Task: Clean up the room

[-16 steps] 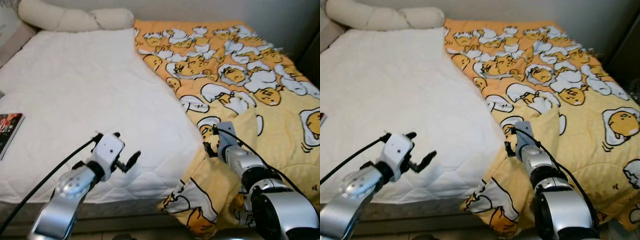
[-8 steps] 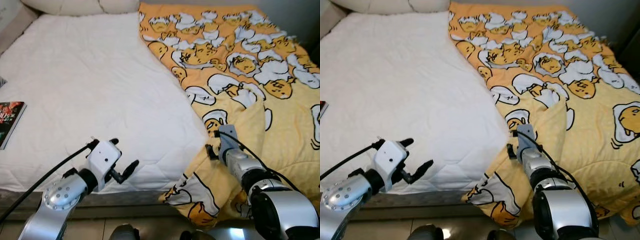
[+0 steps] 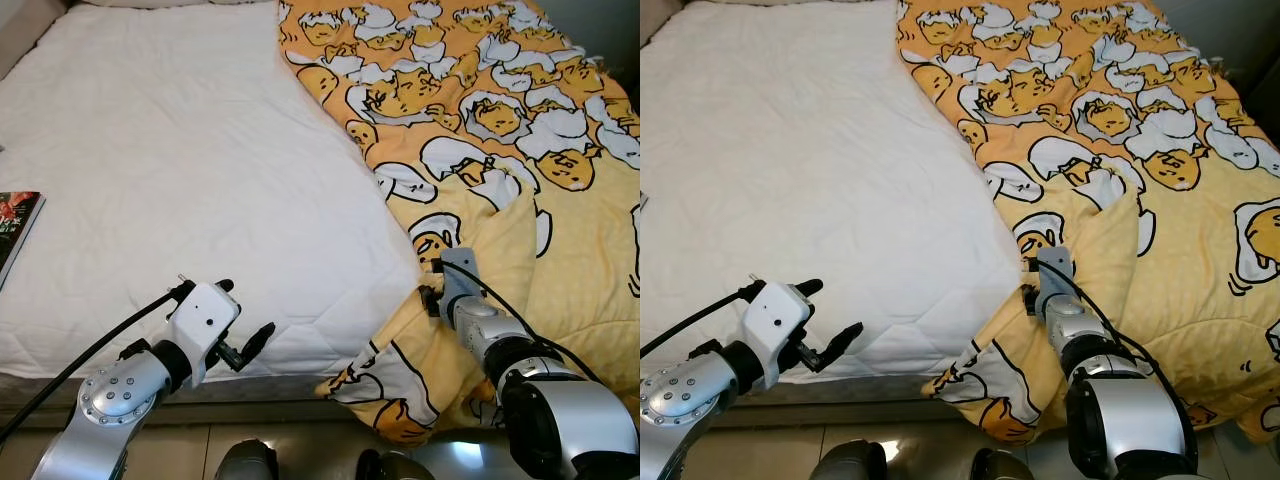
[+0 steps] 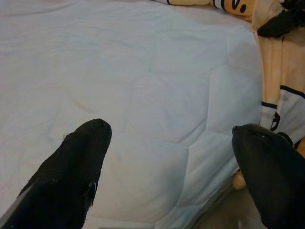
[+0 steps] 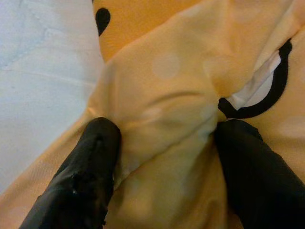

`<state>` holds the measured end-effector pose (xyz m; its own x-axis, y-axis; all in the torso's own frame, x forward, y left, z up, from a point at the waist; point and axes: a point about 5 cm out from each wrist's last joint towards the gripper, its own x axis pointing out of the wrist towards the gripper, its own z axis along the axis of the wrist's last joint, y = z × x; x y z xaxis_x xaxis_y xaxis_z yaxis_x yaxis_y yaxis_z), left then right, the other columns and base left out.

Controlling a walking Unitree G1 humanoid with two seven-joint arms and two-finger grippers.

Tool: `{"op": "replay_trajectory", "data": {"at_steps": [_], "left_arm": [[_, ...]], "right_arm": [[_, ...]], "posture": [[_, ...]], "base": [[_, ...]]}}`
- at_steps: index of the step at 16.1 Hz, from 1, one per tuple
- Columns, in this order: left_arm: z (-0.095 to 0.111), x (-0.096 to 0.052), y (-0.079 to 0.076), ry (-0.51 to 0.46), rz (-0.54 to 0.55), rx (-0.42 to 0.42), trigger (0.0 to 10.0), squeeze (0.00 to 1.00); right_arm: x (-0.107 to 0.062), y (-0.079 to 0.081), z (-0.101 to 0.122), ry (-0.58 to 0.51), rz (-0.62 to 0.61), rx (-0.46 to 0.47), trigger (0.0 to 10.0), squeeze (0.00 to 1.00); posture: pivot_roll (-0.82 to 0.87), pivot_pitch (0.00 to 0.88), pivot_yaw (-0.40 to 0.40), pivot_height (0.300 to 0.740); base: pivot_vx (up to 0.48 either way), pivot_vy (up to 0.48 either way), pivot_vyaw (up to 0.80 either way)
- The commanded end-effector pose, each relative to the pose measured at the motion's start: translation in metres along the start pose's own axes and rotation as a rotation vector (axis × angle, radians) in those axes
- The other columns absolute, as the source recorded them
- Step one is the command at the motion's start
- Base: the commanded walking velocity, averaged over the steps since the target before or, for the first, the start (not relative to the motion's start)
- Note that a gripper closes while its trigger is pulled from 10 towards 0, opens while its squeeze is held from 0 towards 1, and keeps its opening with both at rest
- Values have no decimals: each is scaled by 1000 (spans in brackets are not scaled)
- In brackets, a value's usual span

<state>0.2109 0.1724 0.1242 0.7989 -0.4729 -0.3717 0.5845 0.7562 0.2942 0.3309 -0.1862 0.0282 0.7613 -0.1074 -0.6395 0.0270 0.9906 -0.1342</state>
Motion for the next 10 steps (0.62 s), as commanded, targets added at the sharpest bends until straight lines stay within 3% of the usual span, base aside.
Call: {"op": "replay_trajectory", "data": {"at_steps": [1, 10], "left_arm": [[2, -3, 1, 1, 10, 3, 10000, 737], [5, 2, 4, -1, 4, 12, 10000, 741]], "right_arm": [[0, -5, -8, 37, -11, 20, 0, 0], [0, -6, -10, 32, -1, 25, 0, 0]], "posture": [[322, 183, -21, 740], [320, 158, -13, 740]], "base": [[0, 0, 0], [0, 0, 0]]}}
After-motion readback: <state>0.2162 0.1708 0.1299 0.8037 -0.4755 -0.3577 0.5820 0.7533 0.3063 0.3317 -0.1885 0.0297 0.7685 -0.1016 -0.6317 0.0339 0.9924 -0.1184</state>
